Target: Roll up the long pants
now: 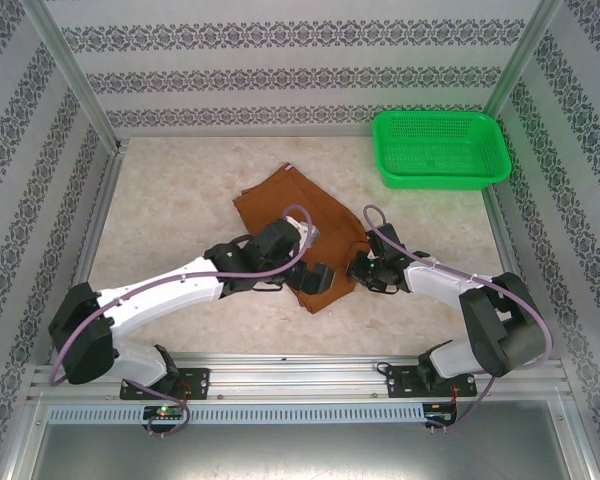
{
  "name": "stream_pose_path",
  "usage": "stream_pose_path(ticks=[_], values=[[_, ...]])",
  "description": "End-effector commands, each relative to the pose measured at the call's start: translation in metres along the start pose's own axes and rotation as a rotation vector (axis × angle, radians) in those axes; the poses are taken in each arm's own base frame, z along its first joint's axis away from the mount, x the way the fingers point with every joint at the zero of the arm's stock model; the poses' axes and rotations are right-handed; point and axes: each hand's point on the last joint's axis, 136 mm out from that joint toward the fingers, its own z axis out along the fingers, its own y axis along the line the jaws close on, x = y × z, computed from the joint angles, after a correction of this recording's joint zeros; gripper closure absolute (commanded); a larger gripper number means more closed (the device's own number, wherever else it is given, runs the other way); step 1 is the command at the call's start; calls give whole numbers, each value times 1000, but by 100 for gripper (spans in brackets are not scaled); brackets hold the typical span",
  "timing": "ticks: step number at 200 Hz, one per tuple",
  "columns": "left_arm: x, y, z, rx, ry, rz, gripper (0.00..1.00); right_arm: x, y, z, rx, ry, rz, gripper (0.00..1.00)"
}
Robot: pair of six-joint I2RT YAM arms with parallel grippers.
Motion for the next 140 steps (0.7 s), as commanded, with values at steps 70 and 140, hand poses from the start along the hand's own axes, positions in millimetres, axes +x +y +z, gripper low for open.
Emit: stream_pose_path(ticks=[70,140], values=[[25,44,18,-723,273,456,18,10,-14,5,68,19,3,100],[71,70,61,-901,267,826,15,15,-14,19,65,69,10,100]])
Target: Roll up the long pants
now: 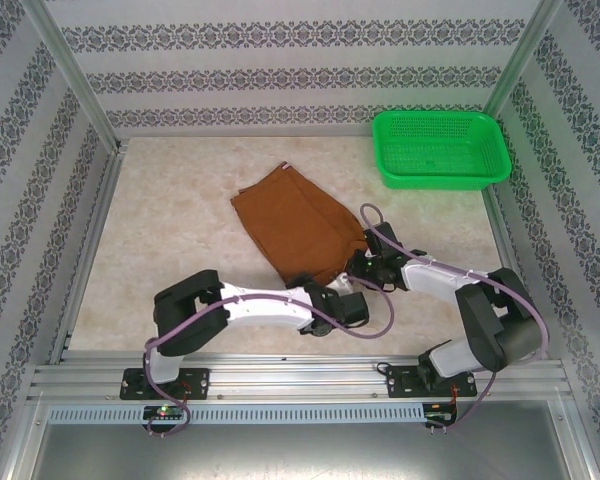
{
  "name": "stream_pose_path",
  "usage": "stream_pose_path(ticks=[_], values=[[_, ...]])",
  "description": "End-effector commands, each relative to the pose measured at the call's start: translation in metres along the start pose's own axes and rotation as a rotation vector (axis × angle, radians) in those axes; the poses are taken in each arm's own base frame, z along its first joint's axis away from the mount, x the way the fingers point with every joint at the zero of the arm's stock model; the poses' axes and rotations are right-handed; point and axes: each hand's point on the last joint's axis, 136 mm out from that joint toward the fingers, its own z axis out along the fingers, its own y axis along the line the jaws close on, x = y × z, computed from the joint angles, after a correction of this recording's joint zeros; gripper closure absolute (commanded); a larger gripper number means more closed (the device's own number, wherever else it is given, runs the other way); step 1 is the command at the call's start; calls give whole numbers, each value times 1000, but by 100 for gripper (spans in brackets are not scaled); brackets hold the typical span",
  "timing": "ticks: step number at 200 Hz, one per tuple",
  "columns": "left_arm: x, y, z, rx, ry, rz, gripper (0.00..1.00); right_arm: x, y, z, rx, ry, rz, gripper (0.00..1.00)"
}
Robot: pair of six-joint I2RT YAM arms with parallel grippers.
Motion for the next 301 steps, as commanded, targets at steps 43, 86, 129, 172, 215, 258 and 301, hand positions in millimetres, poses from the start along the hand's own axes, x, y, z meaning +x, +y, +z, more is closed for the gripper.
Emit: stream_pose_path(ticks=[43,86,129,172,215,258,301], values=[[-9,16,6,-127,-97,121,15,14,-13,11,60,73,26,100],[-23,-3,-22,4,-162,140,16,14,-12,5,68,70,28,100],[-23,-28,-29,96,-142,158,15,15,-10,7,62,75,31,100],[-5,-15,21,-21,-3,169,14,17,-6,-1,33,68,26,100],[-1,8,43,-96,41,164,14,23,13,-32,-63,70,8,100],[7,8,56,-89,68,159,18,36,10,-60,-91,68,28,100],[9,-23,50,125,67,169,100,35,-2,-57,-65,51,57,100]])
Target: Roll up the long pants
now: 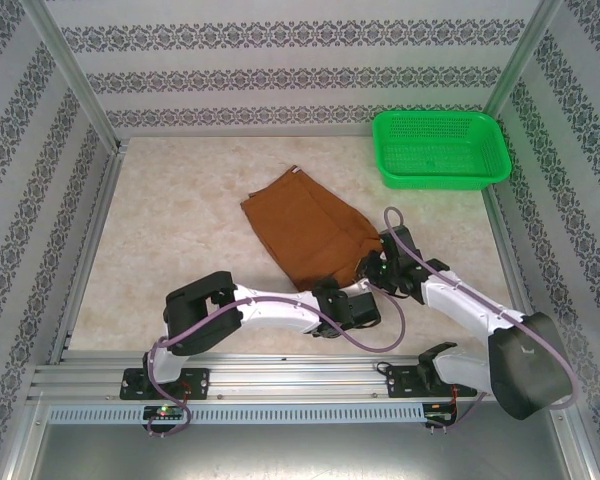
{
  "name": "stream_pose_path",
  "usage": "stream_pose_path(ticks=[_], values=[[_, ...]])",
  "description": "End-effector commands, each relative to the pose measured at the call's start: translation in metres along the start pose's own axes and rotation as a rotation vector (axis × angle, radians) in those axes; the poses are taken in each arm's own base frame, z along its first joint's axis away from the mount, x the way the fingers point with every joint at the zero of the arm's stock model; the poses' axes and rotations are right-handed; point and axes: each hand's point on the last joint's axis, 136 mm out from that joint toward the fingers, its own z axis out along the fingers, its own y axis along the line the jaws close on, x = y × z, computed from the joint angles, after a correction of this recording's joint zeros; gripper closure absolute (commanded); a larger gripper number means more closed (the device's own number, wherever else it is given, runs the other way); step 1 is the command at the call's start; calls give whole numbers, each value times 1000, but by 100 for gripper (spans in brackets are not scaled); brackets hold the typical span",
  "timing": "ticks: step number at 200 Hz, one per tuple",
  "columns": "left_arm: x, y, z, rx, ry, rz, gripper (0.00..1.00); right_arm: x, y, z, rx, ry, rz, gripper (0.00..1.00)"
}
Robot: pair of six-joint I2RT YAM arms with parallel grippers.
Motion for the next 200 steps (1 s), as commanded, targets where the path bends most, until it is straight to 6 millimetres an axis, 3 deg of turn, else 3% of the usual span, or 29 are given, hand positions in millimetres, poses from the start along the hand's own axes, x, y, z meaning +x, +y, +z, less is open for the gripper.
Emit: stream_pose_path(ticks=[1,17,39,57,77,130,163,168,173,200], values=[[67,-4,34,101,226,45,100,33,3,-10,-42,142,-8,100],[65,-9,24,187,224,25,100,25,-2,-8,-8,126,6,96],[65,-25,8,400,285,-43,100,-9,3,-15,-29,14,19,48],[59,-45,-10,692,324,-185,100,-37,10,-32,-46,-88,17,35],[41,-45,-27,983,322,-421,100,-51,15,-49,-35,-126,-19,32],[-16,19,-58,1530,200,-963,100,-38,21,-50,-76,-58,-18,30],[-38,38,-76,1785,164,-1082,100,-36,27,-45,-94,-48,-19,29],[-38,38,-77,1795,169,-1089,100,-36,29,-44,-99,-49,-23,28],[-36,37,-77,1795,179,-1093,100,-36,30,-42,-100,-47,-24,20],[-26,31,-81,1818,223,-1076,100,-33,33,-26,-70,-9,-49,18]])
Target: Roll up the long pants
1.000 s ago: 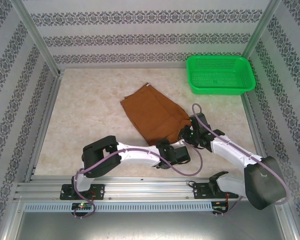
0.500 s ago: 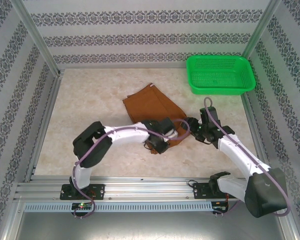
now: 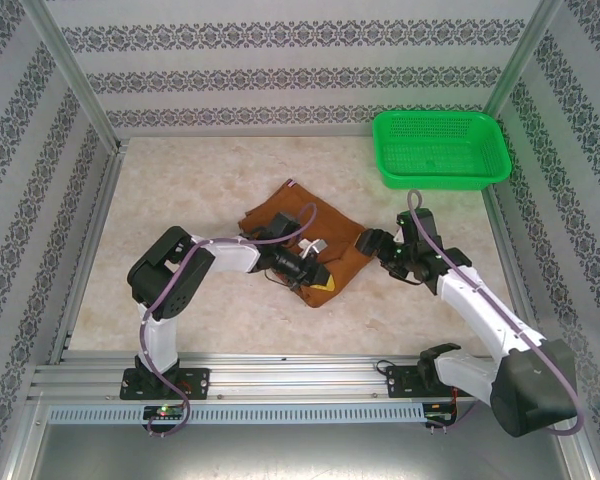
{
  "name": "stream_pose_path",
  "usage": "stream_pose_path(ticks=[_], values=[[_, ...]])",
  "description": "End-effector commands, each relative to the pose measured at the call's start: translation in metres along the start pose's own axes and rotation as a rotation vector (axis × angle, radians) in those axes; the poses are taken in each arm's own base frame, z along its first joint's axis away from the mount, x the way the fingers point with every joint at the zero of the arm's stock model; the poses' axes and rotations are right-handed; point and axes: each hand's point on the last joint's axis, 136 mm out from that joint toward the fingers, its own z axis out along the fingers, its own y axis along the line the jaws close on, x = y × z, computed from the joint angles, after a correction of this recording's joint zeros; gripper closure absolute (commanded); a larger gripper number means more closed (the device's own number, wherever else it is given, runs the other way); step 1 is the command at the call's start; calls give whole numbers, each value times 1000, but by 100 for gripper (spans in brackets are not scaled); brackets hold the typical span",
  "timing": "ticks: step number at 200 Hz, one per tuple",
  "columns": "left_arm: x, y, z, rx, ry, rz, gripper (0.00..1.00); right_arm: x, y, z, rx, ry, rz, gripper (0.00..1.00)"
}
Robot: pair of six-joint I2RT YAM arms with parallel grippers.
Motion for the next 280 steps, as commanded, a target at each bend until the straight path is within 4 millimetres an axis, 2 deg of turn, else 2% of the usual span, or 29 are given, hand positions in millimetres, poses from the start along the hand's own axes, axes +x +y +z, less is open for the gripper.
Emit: stream_pose_path(ticks=[1,47,73,81,88,94,97,102,105,113,126,141,153,157,158,166,181,198,202,207,222,237,253,271,280], values=[[19,-35,-5,130,113,15,100,6,2,14,16,41,-25,18],[16,-28,-13,135,85,8,100,19,-11,57,73,129,-7,18],[8,-39,-22,192,40,6,100,26,-25,78,114,159,18,19],[5,-45,-25,212,21,14,100,28,-30,83,127,172,24,22],[3,-49,-28,220,8,17,100,31,-32,88,127,183,21,33],[1,-51,-30,224,-3,22,100,33,-34,92,117,190,22,47],[0,-52,-31,225,-8,25,100,34,-34,94,108,194,23,58],[-1,-54,-33,225,-16,32,100,36,-35,97,97,199,26,90],[-1,-54,-33,221,-18,34,100,37,-37,98,100,202,31,100],[-3,-51,-36,189,-29,48,100,39,-42,99,107,201,43,100],[2,-33,-42,26,-43,54,98,43,-45,99,103,203,47,100],[4,-5,-61,-411,-77,211,92,46,-47,96,97,194,59,100],[-5,17,-89,-765,-132,288,86,49,-47,92,96,186,61,100],[-9,24,-102,-886,-164,302,85,49,-46,91,95,184,61,100],[-14,28,-111,-946,-190,306,85,49,-45,90,94,184,61,100],[-19,31,-131,-1101,-248,337,85,51,-44,88,101,180,59,100],[-20,26,-147,-1274,-344,410,82,52,-41,83,104,172,50,100],[-14,20,-150,-1450,-403,522,77,53,-37,80,103,171,42,100],[-12,17,-148,-1490,-409,551,76,53,-37,79,105,170,40,100],[-10,14,-146,-1537,-415,592,68,54,-36,79,107,170,38,100],[-4,5,-134,-1628,-425,697,64,57,-37,79,115,177,37,100],[1,1,-135,-1720,-438,713,62,60,-38,80,116,181,37,100],[6,-5,-162,-1853,-511,641,62,63,-38,80,125,189,29,100],[13,-27,-175,-1838,-607,633,61,65,-38,81,130,193,21,100],[14,-36,-167,-1721,-629,658,61,67,-36,81,130,200,17,100]])
